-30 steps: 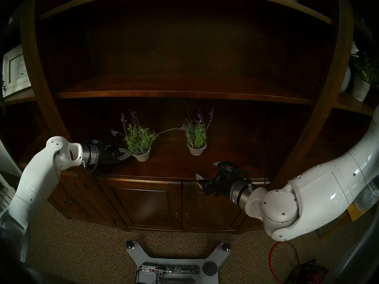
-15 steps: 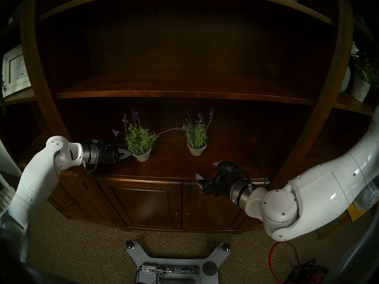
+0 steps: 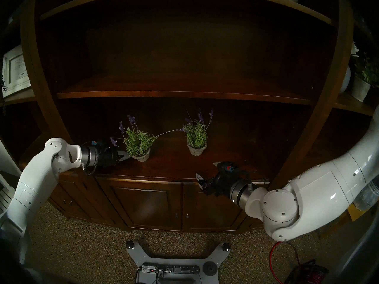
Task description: Place the fake decorative plant upright
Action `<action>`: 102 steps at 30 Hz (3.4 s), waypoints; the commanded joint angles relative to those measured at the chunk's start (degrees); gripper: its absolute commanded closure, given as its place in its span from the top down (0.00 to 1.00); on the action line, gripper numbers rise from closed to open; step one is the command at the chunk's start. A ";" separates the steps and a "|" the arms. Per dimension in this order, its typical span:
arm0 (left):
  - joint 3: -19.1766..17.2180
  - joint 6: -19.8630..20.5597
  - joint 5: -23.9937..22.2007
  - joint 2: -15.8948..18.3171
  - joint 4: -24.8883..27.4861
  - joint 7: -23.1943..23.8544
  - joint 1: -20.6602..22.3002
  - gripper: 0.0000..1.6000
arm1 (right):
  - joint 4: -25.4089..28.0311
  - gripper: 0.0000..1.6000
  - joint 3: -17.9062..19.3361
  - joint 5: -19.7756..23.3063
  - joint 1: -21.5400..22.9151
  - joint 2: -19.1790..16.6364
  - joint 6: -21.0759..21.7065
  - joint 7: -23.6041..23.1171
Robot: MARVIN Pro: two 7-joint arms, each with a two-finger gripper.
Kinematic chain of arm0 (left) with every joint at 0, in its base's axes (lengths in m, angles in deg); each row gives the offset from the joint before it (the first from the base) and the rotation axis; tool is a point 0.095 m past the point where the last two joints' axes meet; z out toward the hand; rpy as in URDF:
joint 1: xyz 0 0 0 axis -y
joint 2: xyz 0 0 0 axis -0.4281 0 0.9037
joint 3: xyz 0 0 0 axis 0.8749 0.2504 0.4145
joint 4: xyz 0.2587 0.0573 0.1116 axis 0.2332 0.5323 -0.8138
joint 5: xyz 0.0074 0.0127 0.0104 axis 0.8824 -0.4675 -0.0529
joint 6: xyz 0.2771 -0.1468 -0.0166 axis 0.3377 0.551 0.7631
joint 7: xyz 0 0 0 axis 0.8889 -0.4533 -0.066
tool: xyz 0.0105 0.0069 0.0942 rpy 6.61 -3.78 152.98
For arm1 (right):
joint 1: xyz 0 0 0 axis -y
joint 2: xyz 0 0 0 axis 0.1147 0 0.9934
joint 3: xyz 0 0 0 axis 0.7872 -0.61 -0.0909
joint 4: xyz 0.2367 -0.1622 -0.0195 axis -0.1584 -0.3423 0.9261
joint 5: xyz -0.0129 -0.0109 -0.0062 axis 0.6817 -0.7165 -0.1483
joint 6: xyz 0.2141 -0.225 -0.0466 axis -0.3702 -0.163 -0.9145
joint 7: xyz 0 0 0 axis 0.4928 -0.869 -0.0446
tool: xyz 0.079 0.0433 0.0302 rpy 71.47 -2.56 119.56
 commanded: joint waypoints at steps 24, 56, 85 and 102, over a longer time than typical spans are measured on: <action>0.03 1.64 -1.13 -0.59 0.10 -1.49 5.88 0.00 | -0.06 1.00 0.87 -0.48 0.80 0.13 -0.44 -0.13; -7.01 6.97 -7.57 4.49 16.41 0.65 -5.99 0.00 | -0.03 1.00 0.84 -0.34 0.79 0.16 -0.33 -0.08; -9.05 6.97 -1.35 14.07 39.93 -1.31 -21.36 0.00 | 0.00 1.00 0.57 -0.11 0.57 0.15 -0.16 0.03; -13.57 6.97 8.90 18.56 52.03 -7.00 -31.24 0.01 | 0.00 1.00 0.62 -0.13 0.57 0.16 -0.18 0.07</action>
